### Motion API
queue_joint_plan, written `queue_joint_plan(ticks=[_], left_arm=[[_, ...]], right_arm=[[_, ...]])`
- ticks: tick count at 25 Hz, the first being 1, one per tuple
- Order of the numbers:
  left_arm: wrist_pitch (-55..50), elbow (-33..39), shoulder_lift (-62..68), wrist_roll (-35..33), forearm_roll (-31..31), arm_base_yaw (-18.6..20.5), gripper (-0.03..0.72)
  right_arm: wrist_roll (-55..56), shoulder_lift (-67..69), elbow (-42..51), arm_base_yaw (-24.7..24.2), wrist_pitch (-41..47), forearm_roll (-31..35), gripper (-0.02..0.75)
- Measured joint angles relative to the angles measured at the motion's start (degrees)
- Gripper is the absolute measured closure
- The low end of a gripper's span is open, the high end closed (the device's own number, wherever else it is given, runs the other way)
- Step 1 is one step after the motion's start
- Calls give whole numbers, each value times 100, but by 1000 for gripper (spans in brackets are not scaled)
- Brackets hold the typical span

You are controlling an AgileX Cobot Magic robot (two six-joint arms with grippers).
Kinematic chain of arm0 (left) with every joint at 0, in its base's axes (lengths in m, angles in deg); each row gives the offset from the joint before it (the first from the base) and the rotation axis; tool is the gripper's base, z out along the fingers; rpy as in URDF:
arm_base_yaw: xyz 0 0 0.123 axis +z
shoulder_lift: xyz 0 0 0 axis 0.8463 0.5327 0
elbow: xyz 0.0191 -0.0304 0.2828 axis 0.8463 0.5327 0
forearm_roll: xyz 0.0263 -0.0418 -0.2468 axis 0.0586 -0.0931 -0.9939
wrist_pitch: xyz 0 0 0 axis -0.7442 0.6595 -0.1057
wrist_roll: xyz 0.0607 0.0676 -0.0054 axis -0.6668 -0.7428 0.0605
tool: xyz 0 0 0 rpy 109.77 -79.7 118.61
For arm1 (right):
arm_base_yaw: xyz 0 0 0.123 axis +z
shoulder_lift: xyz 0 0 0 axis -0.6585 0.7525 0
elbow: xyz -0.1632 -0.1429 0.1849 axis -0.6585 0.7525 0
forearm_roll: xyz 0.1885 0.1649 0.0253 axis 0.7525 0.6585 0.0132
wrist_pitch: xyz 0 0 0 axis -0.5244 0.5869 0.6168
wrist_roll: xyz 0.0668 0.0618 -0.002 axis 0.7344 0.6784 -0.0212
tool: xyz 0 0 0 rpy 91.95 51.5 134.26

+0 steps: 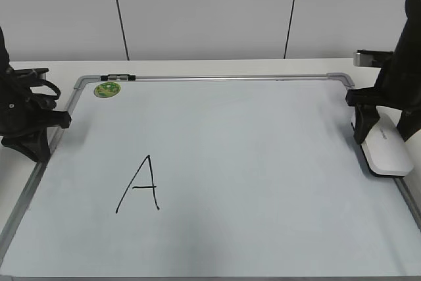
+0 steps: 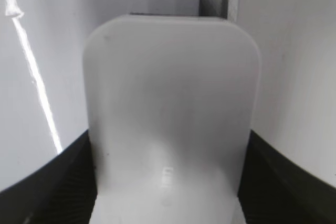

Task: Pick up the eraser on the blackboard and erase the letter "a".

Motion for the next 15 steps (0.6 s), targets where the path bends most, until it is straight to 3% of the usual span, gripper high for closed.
queue_joint_plan(ticks=[15], left_arm=[[0,0,0,0,0,0,659]], right_arm=[[0,191,0,0,-9,0,206]])
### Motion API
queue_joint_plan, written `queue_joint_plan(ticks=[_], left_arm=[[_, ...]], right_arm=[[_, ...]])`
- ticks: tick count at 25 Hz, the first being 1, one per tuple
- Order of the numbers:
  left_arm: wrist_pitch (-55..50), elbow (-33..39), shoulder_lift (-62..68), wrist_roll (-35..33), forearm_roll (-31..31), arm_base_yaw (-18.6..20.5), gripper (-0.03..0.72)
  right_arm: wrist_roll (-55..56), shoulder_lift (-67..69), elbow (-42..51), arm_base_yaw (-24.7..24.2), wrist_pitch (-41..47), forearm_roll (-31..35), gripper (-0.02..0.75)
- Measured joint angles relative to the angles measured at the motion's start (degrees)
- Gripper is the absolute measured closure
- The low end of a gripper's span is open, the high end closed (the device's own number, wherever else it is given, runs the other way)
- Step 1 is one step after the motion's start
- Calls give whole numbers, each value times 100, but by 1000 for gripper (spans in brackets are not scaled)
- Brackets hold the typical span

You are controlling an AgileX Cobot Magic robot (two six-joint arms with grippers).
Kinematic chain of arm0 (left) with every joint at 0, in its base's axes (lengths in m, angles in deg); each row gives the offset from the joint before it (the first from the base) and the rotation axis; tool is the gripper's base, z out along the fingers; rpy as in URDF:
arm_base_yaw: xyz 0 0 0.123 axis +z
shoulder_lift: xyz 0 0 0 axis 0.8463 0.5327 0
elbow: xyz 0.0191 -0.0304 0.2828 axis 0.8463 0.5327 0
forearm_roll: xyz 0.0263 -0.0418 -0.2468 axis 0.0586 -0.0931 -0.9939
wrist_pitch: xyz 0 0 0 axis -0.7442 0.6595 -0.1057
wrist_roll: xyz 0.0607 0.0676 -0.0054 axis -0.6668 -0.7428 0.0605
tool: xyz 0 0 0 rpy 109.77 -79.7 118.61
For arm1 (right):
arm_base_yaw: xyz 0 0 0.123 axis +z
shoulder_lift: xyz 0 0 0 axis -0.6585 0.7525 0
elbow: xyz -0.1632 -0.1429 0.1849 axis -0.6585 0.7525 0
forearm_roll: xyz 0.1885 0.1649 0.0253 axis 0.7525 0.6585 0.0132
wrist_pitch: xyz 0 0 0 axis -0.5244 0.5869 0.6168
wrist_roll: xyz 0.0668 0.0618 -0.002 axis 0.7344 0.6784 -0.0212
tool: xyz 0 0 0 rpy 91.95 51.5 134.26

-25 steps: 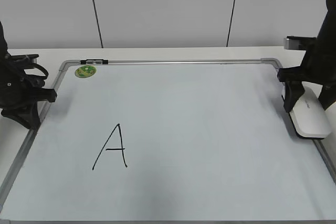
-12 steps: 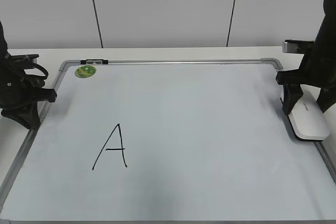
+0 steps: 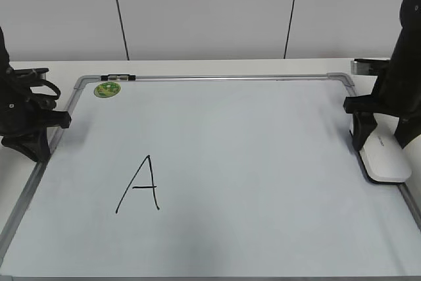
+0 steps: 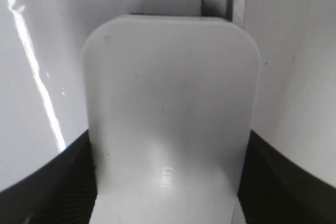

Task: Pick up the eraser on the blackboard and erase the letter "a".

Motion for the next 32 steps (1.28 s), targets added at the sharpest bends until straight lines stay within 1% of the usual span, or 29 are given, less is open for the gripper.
queue_joint_plan(ticks=[11,13,16,21,24,27,29,30,31,32], left_arm=[[0,0,0,0,0,0,659],[0,0,0,0,0,0,659],[0,0,0,0,0,0,659],[0,0,0,0,0,0,659],[0,0,0,0,0,0,659],[-32,-10,0,0,0,0,657],[-79,-47,12,0,0,0,643],[-144,-99,20,0,11,0,623],[-208,-145,20,0,26,0,596],[-299,-199,20,0,52,0,547]], right_arm=[[-12,95,-57,-4,16,44,204],[-12,122,-57,-4,16,59,174],[-12,183,-57,-4,6,106,88],[-12,195,-388,-4,6,105,68],[-12,195,-702,-4,6,7,66],[-12,135,-812,-4,6,-17,66],[-12,-18,-812,-4,6,-65,66],[-12,-84,-812,-4,6,-64,66],[-12,-172,-812,-4,6,-64,66],[-12,-240,-824,-4,6,-77,66]])
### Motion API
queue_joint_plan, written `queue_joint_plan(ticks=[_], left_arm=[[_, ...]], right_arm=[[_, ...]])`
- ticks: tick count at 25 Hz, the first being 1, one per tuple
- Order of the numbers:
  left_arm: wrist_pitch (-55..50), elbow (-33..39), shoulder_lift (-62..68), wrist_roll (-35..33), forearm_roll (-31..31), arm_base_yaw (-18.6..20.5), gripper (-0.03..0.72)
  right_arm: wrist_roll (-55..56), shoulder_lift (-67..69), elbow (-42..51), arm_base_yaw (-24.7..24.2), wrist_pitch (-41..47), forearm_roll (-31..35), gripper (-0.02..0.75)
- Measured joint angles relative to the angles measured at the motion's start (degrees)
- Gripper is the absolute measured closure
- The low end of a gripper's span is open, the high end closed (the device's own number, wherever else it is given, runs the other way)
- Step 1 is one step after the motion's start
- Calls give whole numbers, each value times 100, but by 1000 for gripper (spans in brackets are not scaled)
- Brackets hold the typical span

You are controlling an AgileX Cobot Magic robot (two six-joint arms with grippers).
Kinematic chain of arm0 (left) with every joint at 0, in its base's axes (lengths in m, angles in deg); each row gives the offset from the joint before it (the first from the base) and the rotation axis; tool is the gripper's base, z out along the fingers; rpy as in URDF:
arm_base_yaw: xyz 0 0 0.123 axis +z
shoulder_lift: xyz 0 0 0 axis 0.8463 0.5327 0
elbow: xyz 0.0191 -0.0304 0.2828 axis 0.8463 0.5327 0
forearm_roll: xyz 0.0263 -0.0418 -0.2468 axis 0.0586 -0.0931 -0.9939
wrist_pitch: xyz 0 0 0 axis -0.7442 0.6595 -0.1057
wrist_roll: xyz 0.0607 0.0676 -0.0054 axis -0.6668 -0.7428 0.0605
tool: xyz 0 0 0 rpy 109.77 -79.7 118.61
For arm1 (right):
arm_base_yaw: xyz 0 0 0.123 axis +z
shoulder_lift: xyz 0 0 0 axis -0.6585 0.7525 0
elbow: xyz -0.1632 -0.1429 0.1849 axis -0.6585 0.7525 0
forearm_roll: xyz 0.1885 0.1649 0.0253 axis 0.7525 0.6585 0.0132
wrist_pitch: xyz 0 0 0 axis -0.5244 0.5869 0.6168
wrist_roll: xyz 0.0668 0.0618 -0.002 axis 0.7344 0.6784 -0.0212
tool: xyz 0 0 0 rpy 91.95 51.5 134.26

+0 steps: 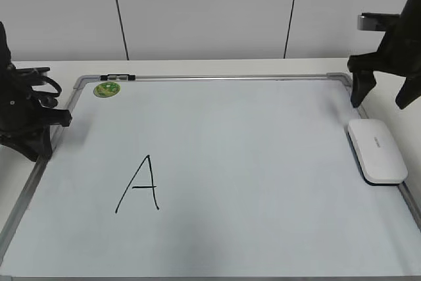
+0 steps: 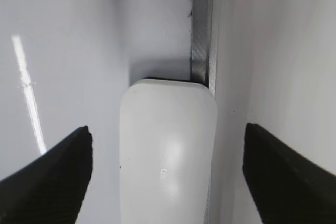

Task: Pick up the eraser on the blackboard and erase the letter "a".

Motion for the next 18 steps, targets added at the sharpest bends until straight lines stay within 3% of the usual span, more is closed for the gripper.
queue_joint_plan(ticks=[2,5,7,11,18], left_arm=[[-64,-113,-26,0,79,0,413],[-183,-176,-283,0,290,0,132],[-278,-198,-450,0,393,0,48],[-555,-198,-745,0,460,0,28],[-904,-198,-1381,0,506,0,129]], right_arm=[[0,-147,0,0,0,-13,67],[22,-351,0,0,10,-21,67],[65,-456,0,0,10,-21,67],[121,-721,98,0,22,112,71],[190,-1311,694,0,22,190,110]])
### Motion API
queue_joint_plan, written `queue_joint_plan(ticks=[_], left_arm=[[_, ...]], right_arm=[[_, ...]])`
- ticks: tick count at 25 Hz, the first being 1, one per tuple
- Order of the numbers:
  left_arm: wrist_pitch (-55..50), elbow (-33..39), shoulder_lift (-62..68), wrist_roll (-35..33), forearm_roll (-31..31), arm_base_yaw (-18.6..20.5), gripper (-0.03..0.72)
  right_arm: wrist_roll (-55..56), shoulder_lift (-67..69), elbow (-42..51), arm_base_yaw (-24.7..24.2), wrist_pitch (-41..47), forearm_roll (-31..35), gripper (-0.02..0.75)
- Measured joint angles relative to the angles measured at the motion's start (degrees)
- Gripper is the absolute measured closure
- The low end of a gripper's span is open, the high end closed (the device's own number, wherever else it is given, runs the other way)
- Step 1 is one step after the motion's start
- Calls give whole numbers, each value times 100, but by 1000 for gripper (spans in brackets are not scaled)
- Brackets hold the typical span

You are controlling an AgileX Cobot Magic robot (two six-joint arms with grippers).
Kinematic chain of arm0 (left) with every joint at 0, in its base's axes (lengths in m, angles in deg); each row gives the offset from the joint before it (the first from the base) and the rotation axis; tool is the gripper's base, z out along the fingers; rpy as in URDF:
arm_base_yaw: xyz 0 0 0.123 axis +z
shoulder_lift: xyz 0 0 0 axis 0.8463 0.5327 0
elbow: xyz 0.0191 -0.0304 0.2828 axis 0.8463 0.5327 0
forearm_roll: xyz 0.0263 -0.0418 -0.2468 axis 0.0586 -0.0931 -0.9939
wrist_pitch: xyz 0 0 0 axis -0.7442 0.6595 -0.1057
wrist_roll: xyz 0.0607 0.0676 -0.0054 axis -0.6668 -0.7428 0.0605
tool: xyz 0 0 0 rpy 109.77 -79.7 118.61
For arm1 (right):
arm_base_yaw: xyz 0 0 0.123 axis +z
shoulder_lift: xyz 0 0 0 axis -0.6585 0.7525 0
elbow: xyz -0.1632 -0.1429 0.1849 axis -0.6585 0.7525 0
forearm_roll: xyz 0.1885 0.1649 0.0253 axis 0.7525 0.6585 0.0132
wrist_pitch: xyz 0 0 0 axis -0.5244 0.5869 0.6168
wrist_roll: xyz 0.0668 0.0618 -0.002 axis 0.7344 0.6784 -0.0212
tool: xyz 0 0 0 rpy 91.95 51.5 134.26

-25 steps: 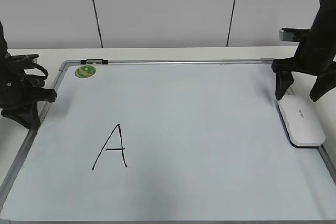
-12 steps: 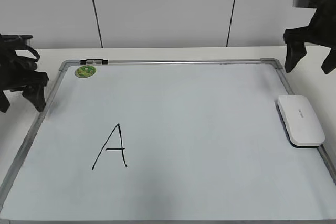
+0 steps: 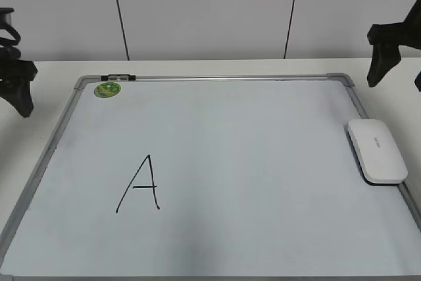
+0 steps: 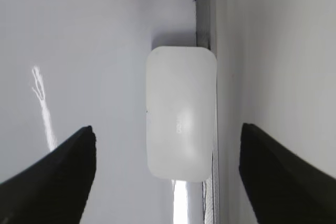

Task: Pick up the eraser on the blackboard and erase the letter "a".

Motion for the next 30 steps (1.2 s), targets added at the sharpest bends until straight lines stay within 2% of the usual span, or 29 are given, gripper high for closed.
queue_joint_plan(ticks=[6,15,21,26,30], left_arm=[[-164,163,-917,0,221,-62,155],[194,1535,-2752,0,276,-405,157],[461,2403,-3944,0,276,-462,162],[461,3050,-5012,0,282,-462,162],[461,3551,-5925,0,282,-479,163]], right_arm=[[41,-657,568,24,9,250,185],[119,-1374,1002,385,-96,345,216],[119,-2409,2312,674,-869,149,216],[81,-4044,3681,687,-1645,90,217],[-44,-5365,4491,687,-1852,165,216]])
